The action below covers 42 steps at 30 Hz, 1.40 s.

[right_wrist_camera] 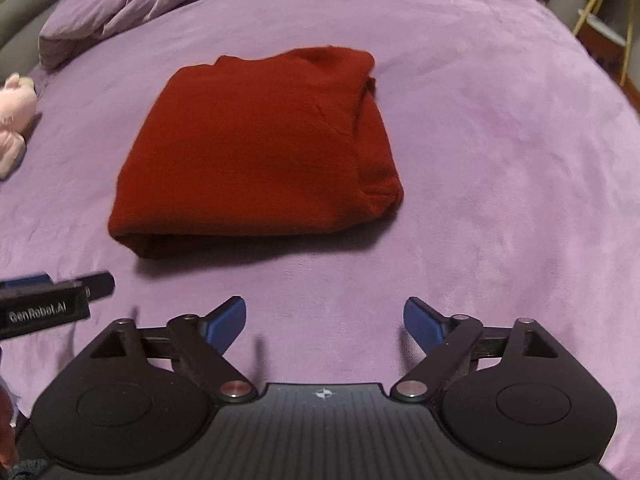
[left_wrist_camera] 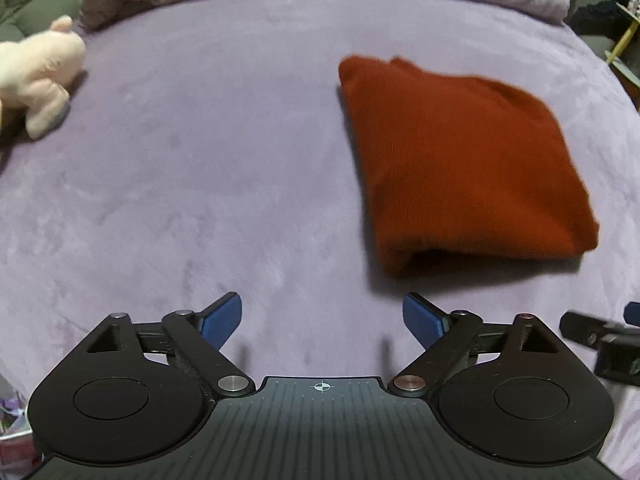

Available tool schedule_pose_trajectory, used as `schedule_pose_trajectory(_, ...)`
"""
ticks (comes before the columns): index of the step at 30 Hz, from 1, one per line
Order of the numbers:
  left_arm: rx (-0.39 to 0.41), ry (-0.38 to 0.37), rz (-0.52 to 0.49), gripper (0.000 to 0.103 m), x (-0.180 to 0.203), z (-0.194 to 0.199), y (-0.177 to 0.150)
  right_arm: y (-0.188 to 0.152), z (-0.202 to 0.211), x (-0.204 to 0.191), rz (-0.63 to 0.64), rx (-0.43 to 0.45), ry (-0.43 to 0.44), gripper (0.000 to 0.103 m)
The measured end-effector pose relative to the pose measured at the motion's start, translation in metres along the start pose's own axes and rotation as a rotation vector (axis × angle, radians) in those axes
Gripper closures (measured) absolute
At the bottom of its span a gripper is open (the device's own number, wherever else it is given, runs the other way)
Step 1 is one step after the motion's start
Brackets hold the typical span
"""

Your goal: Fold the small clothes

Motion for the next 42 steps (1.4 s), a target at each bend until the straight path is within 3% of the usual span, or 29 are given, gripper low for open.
schedule_pose_trajectory(5,-0.011,-0.060,0.006,0.009,-0.001,0.015,0.005,0.009,0.015,-0.011,0.031,0.030,-0.047,0.006)
schedule_pose_trajectory(9,-0.006,0.015,-0.029,0.009,0.003,0.018,0.005,0.013,0.018,-0.015,0.041,0.015,-0.101,0.006)
schedule_pose_trajectory(13,-0.007,0.042,-0.064,0.009,0.006,0.018,0.005,0.013,0.019,-0.018,0.048,0.008,-0.119,0.006)
schedule_pose_trajectory(42,-0.058,0.008,-0.054,0.010,0.008,0.006,0.003,0.016,0.018,-0.015,0.004,-0.004,-0.114,0.006)
Point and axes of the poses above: each gripper's, at about its wrist camera, not at the fingertips, and z roughly against the way its jaws point, x to its right, y to its top, the point moved 3 cm from there along -z, roughly the way its jaws point, and after that the axes turned 6 degrees about -x, right-handed, at the moved point
